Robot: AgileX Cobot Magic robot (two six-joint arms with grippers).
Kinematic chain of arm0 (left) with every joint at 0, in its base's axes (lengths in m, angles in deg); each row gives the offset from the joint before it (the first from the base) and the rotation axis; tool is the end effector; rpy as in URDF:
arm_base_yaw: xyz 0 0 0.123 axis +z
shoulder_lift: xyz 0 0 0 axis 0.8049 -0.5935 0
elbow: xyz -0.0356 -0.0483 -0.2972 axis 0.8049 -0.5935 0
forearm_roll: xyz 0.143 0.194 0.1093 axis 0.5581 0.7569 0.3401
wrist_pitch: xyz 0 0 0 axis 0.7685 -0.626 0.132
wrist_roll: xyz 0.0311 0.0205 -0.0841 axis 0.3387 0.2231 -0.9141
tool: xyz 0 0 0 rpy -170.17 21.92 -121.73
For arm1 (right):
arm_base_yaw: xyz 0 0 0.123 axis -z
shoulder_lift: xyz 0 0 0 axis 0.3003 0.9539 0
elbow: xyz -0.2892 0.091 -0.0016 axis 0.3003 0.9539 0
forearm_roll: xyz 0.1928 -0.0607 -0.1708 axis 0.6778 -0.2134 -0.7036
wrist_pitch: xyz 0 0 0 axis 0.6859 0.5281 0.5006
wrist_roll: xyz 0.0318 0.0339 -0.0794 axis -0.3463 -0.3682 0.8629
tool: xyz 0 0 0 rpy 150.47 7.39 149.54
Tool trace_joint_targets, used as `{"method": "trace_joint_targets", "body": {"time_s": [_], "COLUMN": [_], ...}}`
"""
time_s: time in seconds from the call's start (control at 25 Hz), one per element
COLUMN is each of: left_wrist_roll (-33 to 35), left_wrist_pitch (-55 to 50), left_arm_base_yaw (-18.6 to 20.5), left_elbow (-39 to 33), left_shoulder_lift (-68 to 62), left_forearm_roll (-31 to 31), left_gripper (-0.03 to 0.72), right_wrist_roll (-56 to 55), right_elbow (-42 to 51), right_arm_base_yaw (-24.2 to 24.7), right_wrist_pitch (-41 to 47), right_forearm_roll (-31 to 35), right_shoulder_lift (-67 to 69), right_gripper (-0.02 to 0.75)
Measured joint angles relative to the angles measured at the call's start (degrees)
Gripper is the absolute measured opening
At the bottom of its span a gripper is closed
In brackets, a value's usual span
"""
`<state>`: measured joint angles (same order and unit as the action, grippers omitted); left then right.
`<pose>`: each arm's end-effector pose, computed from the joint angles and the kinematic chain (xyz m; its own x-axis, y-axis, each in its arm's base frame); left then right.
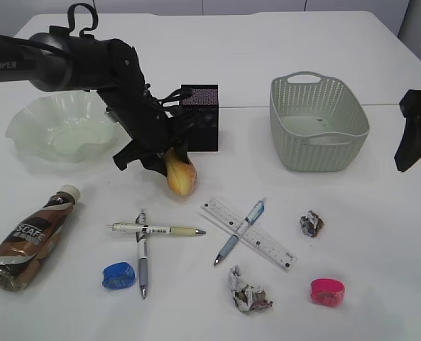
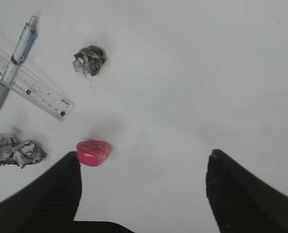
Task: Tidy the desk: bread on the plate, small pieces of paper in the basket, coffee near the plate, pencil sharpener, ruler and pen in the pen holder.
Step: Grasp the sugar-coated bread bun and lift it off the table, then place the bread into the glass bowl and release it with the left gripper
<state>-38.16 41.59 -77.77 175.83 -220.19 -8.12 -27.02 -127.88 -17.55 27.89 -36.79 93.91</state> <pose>0.4656 -0.2291 0.1368 -0.8808 -0.4693 -0.0622 -0.4092 0.8208 -0.3986 0.3000 0.0122 0.3074 -0.9759 0.1257 -0.1783 0.0992 0.9836 0.1507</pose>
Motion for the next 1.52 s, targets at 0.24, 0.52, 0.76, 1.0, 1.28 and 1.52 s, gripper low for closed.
{"method": "trace_joint_targets", "body": {"time_s": [0.24,0.52,0.76,1.0,1.28,1.52], "left_wrist_roll": [2.7,3.5,6.6,10.9,16.8,21.8], "left_wrist_pitch": [-5.1,-22.9,-24.6,-25.0,-25.2,-25.2], "left_arm_base_yaw": [0.7,2.6,2.8,5.3,12.4,15.3], "left_elbow": [4.6,14.5,21.5,23.7,23.9,23.9], "left_shoulder_lift": [-0.3,-0.3,-0.1,1.3,2.4,2.4], "left_forearm_roll": [2.6,11.4,12.3,12.5,14.1,20.8], "left_gripper": [0.272,0.272,0.272,0.272,0.272,0.274], "right_wrist_roll": [0.0,0.0,0.0,0.0,0.0,0.0], "right_elbow": [0.0,0.0,0.0,0.0,0.0,0.0], "right_arm_base_yaw": [0.0,0.0,0.0,0.0,0.0,0.0], "right_wrist_pitch": [0.0,-0.2,-0.3,-0.5,-0.5,-0.6], "right_forearm_roll": [0.0,0.0,0.0,0.0,0.0,0.0], "right_shoulder_lift": [0.0,0.0,0.0,0.0,0.0,0.0], "right_gripper": [0.585,0.585,0.585,0.585,0.585,0.584]}}
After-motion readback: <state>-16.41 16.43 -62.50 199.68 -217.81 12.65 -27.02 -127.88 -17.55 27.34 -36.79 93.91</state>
